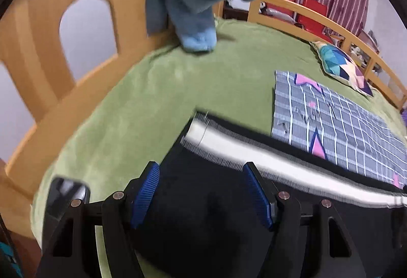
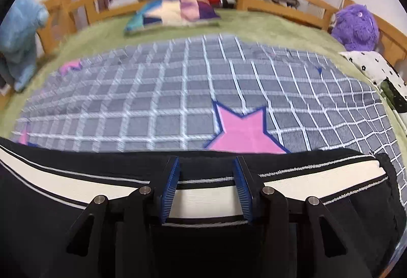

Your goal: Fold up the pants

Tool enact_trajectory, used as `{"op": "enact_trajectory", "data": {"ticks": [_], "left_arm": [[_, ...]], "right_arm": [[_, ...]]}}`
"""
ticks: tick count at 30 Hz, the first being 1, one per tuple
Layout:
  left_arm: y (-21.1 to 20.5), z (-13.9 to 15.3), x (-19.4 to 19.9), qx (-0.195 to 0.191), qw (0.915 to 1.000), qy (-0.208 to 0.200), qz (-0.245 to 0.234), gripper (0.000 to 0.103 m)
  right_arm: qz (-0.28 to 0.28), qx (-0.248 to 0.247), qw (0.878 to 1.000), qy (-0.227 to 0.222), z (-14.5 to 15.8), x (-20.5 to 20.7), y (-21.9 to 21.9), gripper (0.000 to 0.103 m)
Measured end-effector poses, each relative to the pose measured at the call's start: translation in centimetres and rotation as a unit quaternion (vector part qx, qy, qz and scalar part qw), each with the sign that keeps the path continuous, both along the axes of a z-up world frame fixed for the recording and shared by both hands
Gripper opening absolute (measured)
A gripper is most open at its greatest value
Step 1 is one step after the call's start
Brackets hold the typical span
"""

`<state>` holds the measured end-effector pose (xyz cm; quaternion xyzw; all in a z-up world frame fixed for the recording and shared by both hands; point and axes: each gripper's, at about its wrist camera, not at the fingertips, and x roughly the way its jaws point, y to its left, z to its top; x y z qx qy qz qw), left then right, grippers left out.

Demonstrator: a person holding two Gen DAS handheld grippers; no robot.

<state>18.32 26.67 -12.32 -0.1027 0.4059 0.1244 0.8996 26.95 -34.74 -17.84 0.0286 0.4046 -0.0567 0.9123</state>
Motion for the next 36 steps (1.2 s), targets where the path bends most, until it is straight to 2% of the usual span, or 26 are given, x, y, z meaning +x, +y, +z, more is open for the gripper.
{"op": "enact_trajectory", "data": {"ticks": [3,5,8,11,13,14,16,19,21,23,24,26,27,28,29,31,32,34,36], "left_arm": [[1.8,-2.4,-0.7,0.016,0.9987,0.046,0.016,0.064],[3.4,-3.8,-1.1,0.04,0.9942,0.079,0.061,0.046],[5.3,-4.1,-2.0,-0.004,0.9962,0.061,0.062,0.046],[5.3,-3.5,-2.6,-0.001,0.9969,0.059,0.052,0.047],[5.1,-2.9,-3.5,-0.029,0.9977,0.048,0.037,0.051],[5.3,-2.7,-4.2,-0.058,0.9974,0.033,0.026,0.06],[5.4,-3.3,-4.6,-0.097,0.9949,0.026,0.014,0.066],[6.1,-5.8,-4.3,-0.108,0.9926,0.047,0.031,0.063],[7.1,-7.2,-4.1,-0.153,0.9871,0.024,0.041,0.063],[8.1,-8.0,-3.6,-0.198,0.9792,0.005,0.044,0.054],[8.4,-8.3,-3.4,-0.209,0.9767,0.006,0.05,0.05],[8.8,-8.1,-3.0,-0.21,0.9758,0.012,0.059,0.031],[8.6,-7.4,-3.1,-0.214,0.9754,0.002,0.054,0.028],[8.1,-6.2,-3.3,-0.204,0.9777,-0.009,0.05,0.026],[7.1,-4.4,-3.5,-0.178,0.9829,-0.024,0.042,0.025],[3.2,-0.1,-3.6,-0.075,0.9962,-0.04,0.018,0.024],[0.8,1.8,-3.6,-0.019,0.9988,-0.044,0.004,0.024],[-3.9,5.0,-3.8,0.042,0.9963,-0.067,-0.032,0.024],[-8.3,7.5,-3.6,0.07,0.9916,-0.081,-0.073,0.023]], "right_arm": [[0.013,0.016,1.0,0.0,0.7,0.0,1.3,0.043],[0.023,0.032,0.999,0.01,0.4,-0.3,2.2,0.043],[0.033,0.033,0.999,0.022,-0.2,-0.5,3.8,0.043],[0.033,0.02,0.999,0.019,-0.4,-0.9,4.9,0.044],[0.033,0.023,0.999,0.02,-0.4,-1.5,5.2,0.044],[0.032,0.024,0.999,0.021,-0.4,-2.0,5.4,0.044],[0.028,0.025,0.999,0.023,-0.4,-2.9,5.4,0.044],[0.02,0.035,0.999,0.021,-0.4,-4.8,5.3,0.045],[0.016,0.044,0.999,0.019,-0.2,-5.9,5.2,0.047],[0.009,0.057,0.998,0.015,0.0,-7.4,4.9,0.048],[0.003,0.066,0.998,0.012,0.0,-8.3,4.6,0.048],[-0.008,0.084,0.996,0.009,0.0,-9.4,4.2,0.049],[-0.013,0.092,0.996,0.009,-0.1,-9.8,4.0,0.049],[-0.018,0.1,0.995,0.012,-0.1,-10.1,3.8,0.049],[-0.02,0.106,0.994,0.013,0.0,-10.2,3.7,0.049],[-0.022,0.118,0.993,0.007,0.6,-10.5,3.5,0.049],[-0.021,0.12,0.993,0.002,0.8,-10.6,3.4,0.049],[-0.018,0.121,0.992,-0.009,1.4,-11.1,3.4,0.049],[-0.013,0.122,0.992,-0.014,1.8,-11.5,3.2,0.05]]}}
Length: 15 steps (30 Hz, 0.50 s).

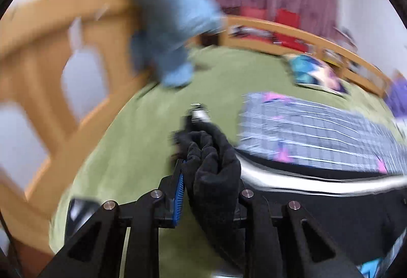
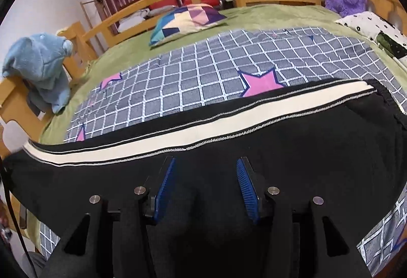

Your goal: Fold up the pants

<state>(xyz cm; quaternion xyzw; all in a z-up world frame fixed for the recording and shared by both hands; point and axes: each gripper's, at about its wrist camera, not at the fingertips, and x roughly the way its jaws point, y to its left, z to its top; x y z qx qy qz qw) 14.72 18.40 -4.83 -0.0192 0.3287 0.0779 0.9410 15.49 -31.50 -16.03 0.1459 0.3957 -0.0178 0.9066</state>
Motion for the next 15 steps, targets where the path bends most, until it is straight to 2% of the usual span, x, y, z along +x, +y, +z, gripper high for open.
{"op": "enact_trajectory", "data": {"ticks": [3,7,10,12,15], "left_arm": [[-7.9,2.2,0.2,0.006,0.9971,-0.01,-0.075,0.023],[-18.5,1.7,0.2,0.005,0.9864,0.001,-0.164,0.021],[-25.6,-1.5,-0.1,-0.008,0.9766,0.022,-0.214,0.021],[-29.0,-4.1,-0.1,-0.025,0.9697,0.045,-0.239,0.021],[-31.5,-7.8,-0.4,-0.051,0.9581,0.088,-0.268,0.021]], "right_arm": [[0.0,0.001,1.0,0.0,0.4,-0.6,-0.6,0.052],[-0.01,0.029,0.999,-0.009,1.4,-1.6,-2.5,0.052],[-0.03,0.035,0.999,-0.025,2.2,-2.9,-4.4,0.059],[-0.042,0.046,0.998,-0.027,2.3,-3.7,-5.8,0.059],[-0.055,0.055,0.997,-0.024,2.1,-4.5,-7.4,0.059]]}}
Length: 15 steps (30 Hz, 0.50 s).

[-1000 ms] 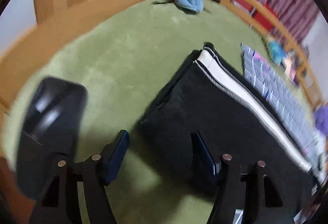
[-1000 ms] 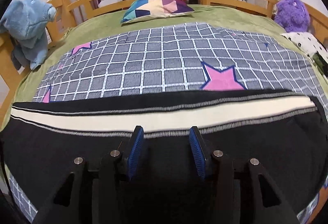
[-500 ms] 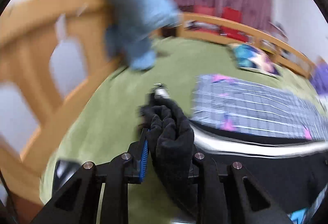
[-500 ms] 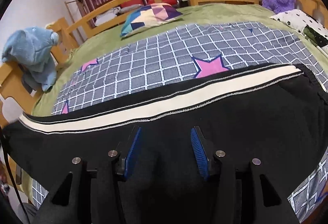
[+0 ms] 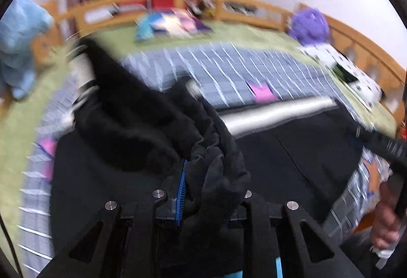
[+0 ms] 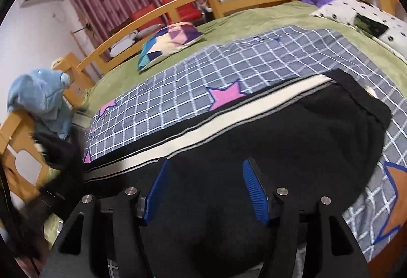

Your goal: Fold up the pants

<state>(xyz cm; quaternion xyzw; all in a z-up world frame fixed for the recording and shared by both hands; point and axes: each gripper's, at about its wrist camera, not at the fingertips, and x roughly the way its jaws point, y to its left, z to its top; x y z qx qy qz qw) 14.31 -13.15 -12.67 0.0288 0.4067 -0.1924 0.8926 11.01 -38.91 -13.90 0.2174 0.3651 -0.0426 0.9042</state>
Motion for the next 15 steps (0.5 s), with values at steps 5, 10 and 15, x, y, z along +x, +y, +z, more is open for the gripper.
{"op": "enact_trajectory", "data": {"ticks": [5,10,15], "left_arm": [[1.3,-1.9,-1.9,-0.015,0.9987,0.045,-0.019,0.027],[7.1,1.0,-2.4,-0.074,0.9968,0.031,0.007,0.071],[13.2,2.5,-0.7,-0.079,0.9946,-0.004,0.067,0.072]], "right_arm": [[-0.005,0.026,1.0,0.003,-0.4,-0.4,-1.4,0.059],[0.032,0.032,0.999,0.014,-1.1,1.5,0.8,0.06],[0.101,0.045,0.993,0.05,-3.4,4.3,5.6,0.06]]}}
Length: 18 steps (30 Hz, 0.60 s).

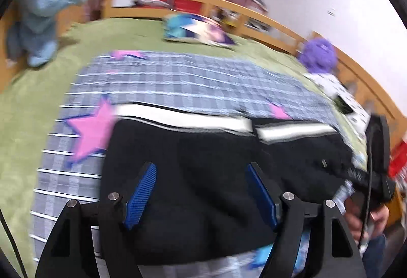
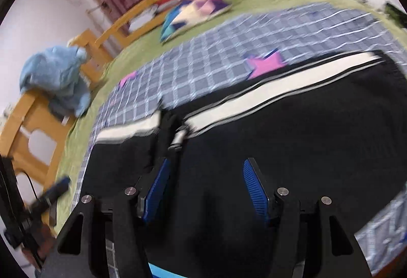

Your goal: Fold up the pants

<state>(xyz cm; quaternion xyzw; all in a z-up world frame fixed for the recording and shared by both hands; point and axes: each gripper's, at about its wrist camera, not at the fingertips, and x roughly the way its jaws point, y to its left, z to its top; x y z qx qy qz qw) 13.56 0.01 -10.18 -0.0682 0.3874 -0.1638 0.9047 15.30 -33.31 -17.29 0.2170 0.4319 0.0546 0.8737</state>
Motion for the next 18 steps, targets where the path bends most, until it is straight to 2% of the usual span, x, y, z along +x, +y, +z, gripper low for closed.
{"op": "enact_trajectory", "data": {"ticks": [2,3,8,10,11,12,13,14,16,18], "left_arm": [[2.4,-0.2,0.1,-0.041,0.9991,0.0,-0.007,0.075],[3.1,-0.5,0.2,-0.049,0.9988,0.004,0.0,0.076],[6.0,-2.3,1.4,-0.046,0.9967,0.034,0.058,0.076],[6.5,-2.3,1.7,-0.057,0.9954,0.036,0.068,0.076],[6.7,-2.2,1.8,-0.068,0.9946,0.038,0.069,0.076],[7.0,-2.2,1.7,-0.079,0.9938,0.039,0.068,0.076],[7.1,-2.1,1.7,-0.086,0.9934,0.039,0.065,0.076],[7.2,-2.0,1.5,-0.088,0.9934,0.037,0.064,0.076],[7.3,-1.7,1.1,-0.079,0.9942,0.027,0.068,0.076],[7.2,-1.5,0.8,-0.074,0.9948,0.021,0.067,0.076]], "right_arm": [[0.017,0.003,1.0,0.014,-1.0,1.0,1.6,0.06],[0.024,0.005,1.0,0.019,-1.6,1.6,2.4,0.06],[0.071,0.01,0.996,0.056,-4.4,3.7,6.1,0.06],[0.08,-0.018,0.994,0.075,-5.9,4.1,7.5,0.061],[0.08,-0.041,0.994,0.065,-6.1,3.9,8.2,0.057],[0.08,-0.06,0.994,0.052,-6.0,3.7,8.8,0.042],[0.093,-0.07,0.992,0.042,-5.8,3.7,9.3,0.012],[0.098,-0.059,0.993,0.032,-5.4,3.5,9.1,0.012],[0.071,-0.001,0.997,-0.009,-3.5,2.9,6.5,0.011],[0.054,0.015,0.998,-0.013,-2.7,2.6,4.6,0.012]]}}
